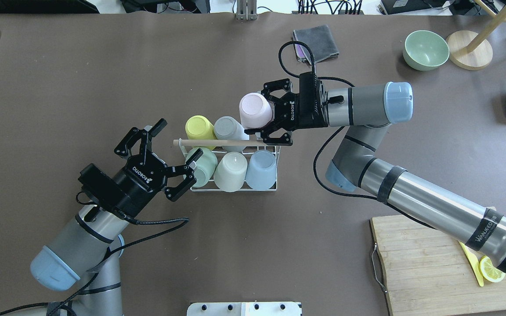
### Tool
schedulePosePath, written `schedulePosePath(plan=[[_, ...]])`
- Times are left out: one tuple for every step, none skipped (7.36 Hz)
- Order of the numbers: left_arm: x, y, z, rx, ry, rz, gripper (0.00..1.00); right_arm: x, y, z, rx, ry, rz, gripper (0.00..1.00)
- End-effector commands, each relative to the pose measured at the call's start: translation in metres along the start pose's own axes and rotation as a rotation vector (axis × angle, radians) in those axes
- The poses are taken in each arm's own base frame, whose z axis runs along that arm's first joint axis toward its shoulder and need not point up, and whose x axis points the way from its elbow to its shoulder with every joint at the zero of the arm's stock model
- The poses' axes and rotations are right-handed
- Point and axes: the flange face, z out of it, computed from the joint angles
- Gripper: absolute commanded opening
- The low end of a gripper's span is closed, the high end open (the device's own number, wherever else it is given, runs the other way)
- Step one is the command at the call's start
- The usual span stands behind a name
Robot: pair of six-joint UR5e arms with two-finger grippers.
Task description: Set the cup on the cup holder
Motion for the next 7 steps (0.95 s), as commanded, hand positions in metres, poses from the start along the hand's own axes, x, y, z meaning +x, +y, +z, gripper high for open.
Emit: schedulePosePath(plan=[[-0.011, -0.027, 0.004, -0.056, -0.019, 0.064, 0.97, 0.000, 0.001, 0.000, -0.001, 0.001, 0.001, 0.00], [-0.014, -0.032, 0.012, -0.094, -0.021, 0.099, 0.97, 0.000, 0.000, 0.001, 0.000, 0.000, 0.000, 0.00], [-0.024, -0.029, 0.026, -0.158, -0.035, 0.119, 0.98, 0.001, -0.001, 0.001, 0.001, -0.001, 0.001, 0.00], [-0.038, -0.028, 0.048, -0.233, -0.057, 0.197, 0.98, 0.005, -0.005, 0.000, 0.004, 0.001, -0.005, 0.00], [-0.060, -0.022, 0.069, -0.346, -0.108, 0.305, 0.98, 0.009, -0.005, -0.003, 0.002, 0.006, -0.005, 0.00], [-0.064, -0.016, 0.092, -0.446, -0.161, 0.334, 0.98, 0.012, -0.004, -0.006, -0.003, 0.006, -0.005, 0.00], [-0.054, -0.019, 0.118, -0.529, -0.157, 0.355, 0.98, 0.012, -0.003, -0.007, -0.007, -0.009, -0.004, 0.00]])
